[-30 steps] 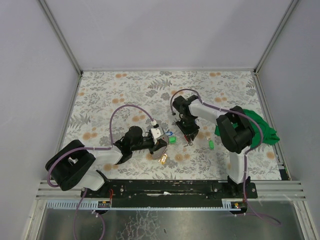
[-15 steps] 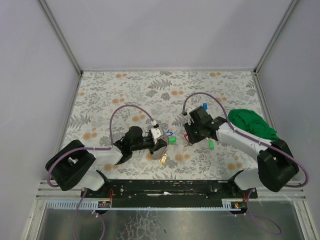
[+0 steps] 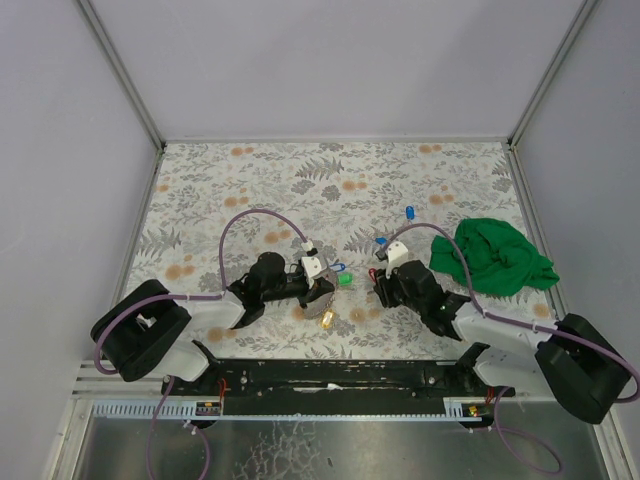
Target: Put the keys on the keyring
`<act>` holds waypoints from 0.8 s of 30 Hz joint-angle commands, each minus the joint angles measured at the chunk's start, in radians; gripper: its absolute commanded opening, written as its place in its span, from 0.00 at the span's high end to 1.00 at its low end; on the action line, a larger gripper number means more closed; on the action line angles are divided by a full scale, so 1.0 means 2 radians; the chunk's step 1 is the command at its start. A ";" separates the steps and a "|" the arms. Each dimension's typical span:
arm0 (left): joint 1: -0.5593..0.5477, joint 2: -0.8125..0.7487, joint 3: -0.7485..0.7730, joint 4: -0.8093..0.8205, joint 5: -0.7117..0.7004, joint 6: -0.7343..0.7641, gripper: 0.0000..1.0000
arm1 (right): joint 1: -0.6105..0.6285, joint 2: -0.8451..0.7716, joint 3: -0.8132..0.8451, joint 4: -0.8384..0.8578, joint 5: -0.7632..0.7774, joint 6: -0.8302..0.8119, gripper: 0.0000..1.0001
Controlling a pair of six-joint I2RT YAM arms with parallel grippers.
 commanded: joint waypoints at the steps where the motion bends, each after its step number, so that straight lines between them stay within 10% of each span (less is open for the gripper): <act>1: -0.004 -0.006 0.011 0.036 -0.008 -0.003 1.00 | 0.016 -0.036 -0.050 0.152 0.074 -0.007 0.61; 24: -0.004 -0.009 0.009 0.038 -0.008 -0.004 1.00 | 0.018 0.068 -0.115 0.343 0.076 -0.010 0.82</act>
